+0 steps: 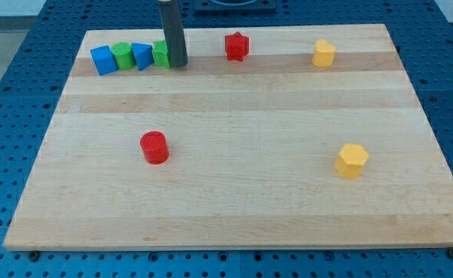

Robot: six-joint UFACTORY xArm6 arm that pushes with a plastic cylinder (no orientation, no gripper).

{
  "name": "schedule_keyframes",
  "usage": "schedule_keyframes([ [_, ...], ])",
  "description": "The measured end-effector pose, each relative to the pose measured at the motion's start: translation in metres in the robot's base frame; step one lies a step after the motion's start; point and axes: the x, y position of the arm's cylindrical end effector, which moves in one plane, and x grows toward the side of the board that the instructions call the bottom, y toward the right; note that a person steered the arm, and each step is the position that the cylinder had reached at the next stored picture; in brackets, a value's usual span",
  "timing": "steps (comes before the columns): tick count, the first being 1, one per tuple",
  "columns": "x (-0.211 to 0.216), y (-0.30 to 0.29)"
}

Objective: Move your arm to the top center

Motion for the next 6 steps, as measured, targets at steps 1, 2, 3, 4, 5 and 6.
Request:
schedule_keyframes([
  [1, 0.0, 0.009],
  [2, 0.0, 0.042],
  [3, -0.021, 0.046],
  [4, -0.058, 0.031],
  [5, -0.076, 0.035],
  [6, -0.077, 0.095],
])
